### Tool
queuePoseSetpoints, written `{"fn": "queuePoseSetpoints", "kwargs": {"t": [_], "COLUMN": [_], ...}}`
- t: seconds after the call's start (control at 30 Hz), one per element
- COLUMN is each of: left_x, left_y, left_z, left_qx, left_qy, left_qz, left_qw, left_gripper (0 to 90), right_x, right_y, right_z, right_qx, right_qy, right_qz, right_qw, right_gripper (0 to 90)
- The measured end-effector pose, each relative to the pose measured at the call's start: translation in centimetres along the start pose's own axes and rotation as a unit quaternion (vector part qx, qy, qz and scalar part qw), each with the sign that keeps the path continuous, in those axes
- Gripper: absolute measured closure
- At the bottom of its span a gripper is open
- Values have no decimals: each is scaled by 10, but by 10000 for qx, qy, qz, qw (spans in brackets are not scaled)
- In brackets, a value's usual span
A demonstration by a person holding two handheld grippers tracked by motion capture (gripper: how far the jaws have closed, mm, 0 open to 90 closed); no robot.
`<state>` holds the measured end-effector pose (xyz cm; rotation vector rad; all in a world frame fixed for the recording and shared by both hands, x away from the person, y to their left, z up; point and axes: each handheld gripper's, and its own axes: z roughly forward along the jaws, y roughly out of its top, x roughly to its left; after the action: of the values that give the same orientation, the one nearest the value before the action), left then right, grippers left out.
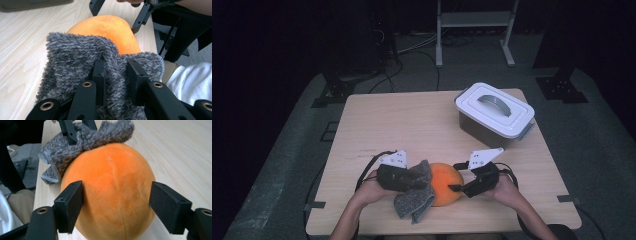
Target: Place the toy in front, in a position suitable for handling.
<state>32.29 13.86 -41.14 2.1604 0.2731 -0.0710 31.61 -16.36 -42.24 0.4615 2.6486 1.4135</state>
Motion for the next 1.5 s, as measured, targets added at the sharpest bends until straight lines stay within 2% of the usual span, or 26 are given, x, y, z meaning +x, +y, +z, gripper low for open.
{"fn": "queuePoseSetpoints", "kwargs": {"t": [0.1, 0.2, 0.3, 0.37, 0.47, 0.6, 0.77, 0.9, 1.0, 1.13, 1.2, 1.33, 1.43, 1.5], "left_x": [0, -2, -5, -7, -8, -5, 0, 3, 3, 2, -1, -10, -12, -11], "left_y": [1, 5, 9, 13, 15, 9, 1, -5, -6, 0, 4, 12, 13, 12], "left_z": [1, 2, 2, 1, 0, 1, -1, -2, -2, -2, 0, 10, 12, 13], "left_qx": [-58, -71, -173, -275, -264, -167, -63, -10, -12, -206, -340, -189, -228, -191], "left_qy": [15, 157, 242, 217, 248, 248, 198, 270, 298, 312, 177, 67, -2, 7], "left_qz": [-4, 88, 160, 218, 253, 174, 39, -51, -32, -83, -80, 169, 189, 188], "left_qw": [10000, 9998, 9994, 9991, 9990, 9994, 9998, 9996, 9996, 9993, 9992, 9997, 9996, 9996], "left_gripper": [710, 710, 711, 711, 711, 708, 706, 702, 703, 709, 709, 709, 708, 708], "right_x": [-2, -1, 6, 13, 18, 15, 9, 6, 5, 4, 3, 1, -3, -4], "right_y": [-3, -4, -1, 4, 10, 7, -1, -5, -7, -6, -7, -6, -6, -8], "right_z": [4, 8, 6, 5, 7, 6, 1, -2, -4, -4, -4, -3, -3, 0], "right_qx": [44, 30, -79, -190, -237, -132, -62, -28, -17, -16, -46, 0, -22, -11], "right_qy": [110, 84, -201, -373, -425, -386, -249, -190, -194, -258, -246, -108, -102, -55], "right_qz": [178, 225, -92, -291, -506, -616, -550, -462, -433, -417, -353, -206, -54, 52], "right_qw": [9998, 9997, 9997, 9987, 9975, 9973, 9982, 9987, 9989, 9988, 9991, 9997, 9999, 10000], "right_gripper": [251, 348, 487, 519, 524, 537, 537, 533, 534, 536, 530, 382, 306, 314]}}
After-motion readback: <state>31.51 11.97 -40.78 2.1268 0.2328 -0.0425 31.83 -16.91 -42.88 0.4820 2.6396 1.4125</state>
